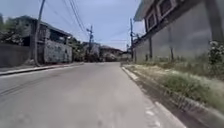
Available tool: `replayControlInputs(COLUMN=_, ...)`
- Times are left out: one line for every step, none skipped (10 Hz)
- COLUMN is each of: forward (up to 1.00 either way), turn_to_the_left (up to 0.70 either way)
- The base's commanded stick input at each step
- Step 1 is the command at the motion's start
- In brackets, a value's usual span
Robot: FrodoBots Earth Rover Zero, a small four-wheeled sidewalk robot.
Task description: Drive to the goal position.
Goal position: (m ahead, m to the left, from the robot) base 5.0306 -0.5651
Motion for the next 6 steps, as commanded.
replayControlInputs(forward=1.0, turn_to_the_left=-0.02)
replayControlInputs(forward=1.0, turn_to_the_left=-0.02)
replayControlInputs(forward=1.0, turn_to_the_left=-0.03)
replayControlInputs(forward=1.0, turn_to_the_left=-0.01)
replayControlInputs(forward=1.0, turn_to_the_left=0.0)
replayControlInputs(forward=1.0, turn_to_the_left=0.0)
